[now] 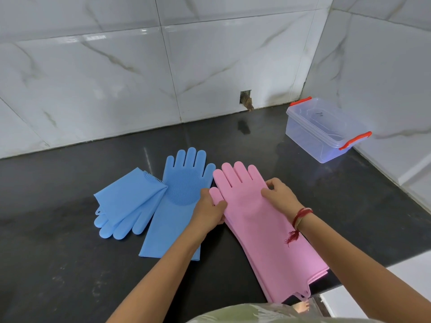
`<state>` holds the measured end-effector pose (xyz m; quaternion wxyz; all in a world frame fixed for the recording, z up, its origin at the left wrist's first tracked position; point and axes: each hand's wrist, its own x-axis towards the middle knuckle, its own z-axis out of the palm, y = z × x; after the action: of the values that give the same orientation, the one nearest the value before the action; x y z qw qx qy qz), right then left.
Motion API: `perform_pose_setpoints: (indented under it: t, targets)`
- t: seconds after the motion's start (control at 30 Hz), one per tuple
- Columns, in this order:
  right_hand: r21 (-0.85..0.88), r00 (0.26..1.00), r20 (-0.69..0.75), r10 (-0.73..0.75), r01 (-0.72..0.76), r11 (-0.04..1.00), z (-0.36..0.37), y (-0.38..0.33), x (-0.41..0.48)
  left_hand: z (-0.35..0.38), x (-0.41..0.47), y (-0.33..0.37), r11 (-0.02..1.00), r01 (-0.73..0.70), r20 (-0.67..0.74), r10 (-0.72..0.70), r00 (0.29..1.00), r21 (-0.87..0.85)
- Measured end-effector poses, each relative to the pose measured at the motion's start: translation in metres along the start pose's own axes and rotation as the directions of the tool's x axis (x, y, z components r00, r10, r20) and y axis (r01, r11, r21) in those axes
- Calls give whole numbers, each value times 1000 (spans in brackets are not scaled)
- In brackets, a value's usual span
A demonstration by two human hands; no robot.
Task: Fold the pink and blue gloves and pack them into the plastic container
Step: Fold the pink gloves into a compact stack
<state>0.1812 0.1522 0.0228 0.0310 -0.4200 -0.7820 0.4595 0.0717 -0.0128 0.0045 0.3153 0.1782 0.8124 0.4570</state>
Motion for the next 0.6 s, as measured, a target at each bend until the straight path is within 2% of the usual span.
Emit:
perform_pose_setpoints:
  t: [0.1,0.17,0.27,0.4,0.6]
  targets:
    - [-89,996,-54,-71,66,994,3,3,-5,2,-3,-4,969,-64,-83,85,993,238]
    - [-153,991,-65,-113,102,983,2,5,-9,3,-5,-6,948,-88,-108,126,986,306]
    - [-250,991,-28,-128,117,961,-6,12,-20,-1,-4,-7,953,-82,-97,115,989,290]
    - [-380,999,13,-43,45,924,-22,26,-37,-5,-6,-10,960,-100,-102,131,986,262]
    - [-276,996,-66,-67,46,960,-23,33,-47,-3,-8,-8,961,-163,-133,196,972,223]
